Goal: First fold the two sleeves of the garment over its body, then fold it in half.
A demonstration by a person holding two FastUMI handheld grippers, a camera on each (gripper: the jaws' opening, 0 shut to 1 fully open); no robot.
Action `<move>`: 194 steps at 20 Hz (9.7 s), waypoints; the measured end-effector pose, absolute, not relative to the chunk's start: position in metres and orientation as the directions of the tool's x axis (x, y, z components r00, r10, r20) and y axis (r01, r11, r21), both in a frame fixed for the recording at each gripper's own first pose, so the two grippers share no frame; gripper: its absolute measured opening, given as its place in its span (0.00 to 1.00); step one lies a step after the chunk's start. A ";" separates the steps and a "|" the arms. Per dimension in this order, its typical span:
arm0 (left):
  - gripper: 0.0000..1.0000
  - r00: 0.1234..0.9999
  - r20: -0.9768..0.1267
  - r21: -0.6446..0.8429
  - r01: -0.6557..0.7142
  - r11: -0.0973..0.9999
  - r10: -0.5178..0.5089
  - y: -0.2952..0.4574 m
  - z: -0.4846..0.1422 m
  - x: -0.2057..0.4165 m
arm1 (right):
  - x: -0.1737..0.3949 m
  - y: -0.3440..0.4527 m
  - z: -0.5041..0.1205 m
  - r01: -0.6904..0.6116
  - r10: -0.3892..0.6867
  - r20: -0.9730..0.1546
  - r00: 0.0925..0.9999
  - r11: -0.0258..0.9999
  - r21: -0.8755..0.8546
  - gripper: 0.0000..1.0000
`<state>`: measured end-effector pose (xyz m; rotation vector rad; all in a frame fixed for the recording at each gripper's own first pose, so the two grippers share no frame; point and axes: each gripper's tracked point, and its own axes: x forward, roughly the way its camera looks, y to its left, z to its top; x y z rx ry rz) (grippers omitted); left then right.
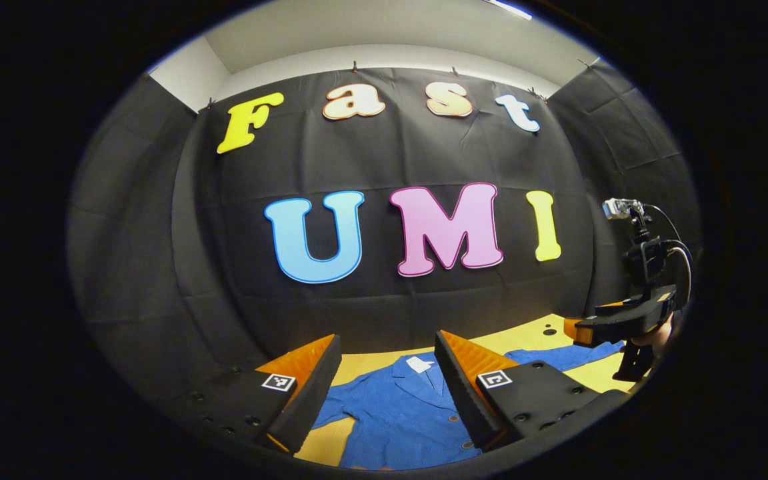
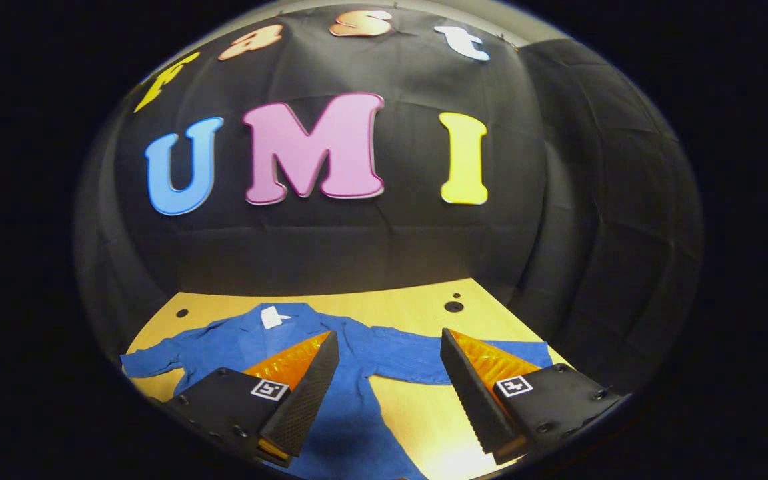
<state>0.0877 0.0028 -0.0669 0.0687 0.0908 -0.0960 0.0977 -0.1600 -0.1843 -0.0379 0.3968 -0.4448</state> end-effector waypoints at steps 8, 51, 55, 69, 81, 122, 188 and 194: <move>0.81 0.976 -0.162 0.099 0.164 0.981 -0.147 -0.048 -0.089 0.121 | 0.082 -0.311 -0.250 0.610 -0.612 -0.481 0.627 0.771 -0.185 0.97; 0.83 0.933 -0.234 0.171 0.317 0.933 -0.274 -0.124 -0.107 0.124 | 0.047 -0.422 -0.320 0.828 -0.582 -0.715 0.388 0.560 -0.006 0.01; 0.83 0.933 -0.233 0.135 0.310 0.941 -0.274 -0.105 -0.106 0.106 | 0.076 -0.374 -0.280 0.790 -0.579 -0.653 0.488 0.611 0.050 0.00; 0.83 0.972 -0.222 0.114 0.106 0.988 -0.079 0.038 -0.102 0.041 | 0.199 -0.152 -0.243 0.535 -0.385 -0.604 0.697 0.841 0.081 0.01; 0.82 0.917 -0.276 0.069 -0.280 0.958 0.288 0.214 -0.133 -0.024 | 0.288 0.154 -0.280 0.121 -0.065 -0.634 0.770 0.992 0.045 0.01; 0.86 0.520 -0.770 -0.006 -0.585 0.811 0.370 0.343 -0.431 0.084 | 0.158 0.176 -0.193 -0.092 0.081 -0.162 0.983 0.994 -0.061 0.95; 0.85 0.673 -0.696 -0.182 0.172 0.968 -0.251 0.050 -0.315 0.031 | -0.052 -0.098 -0.325 0.340 -0.402 -0.567 0.719 0.915 -0.217 0.98; 0.85 0.544 -0.821 -0.154 0.082 0.985 -0.174 0.110 -0.358 -0.062 | -0.084 -0.096 -0.351 0.282 -0.421 -0.644 0.638 0.907 -0.313 0.98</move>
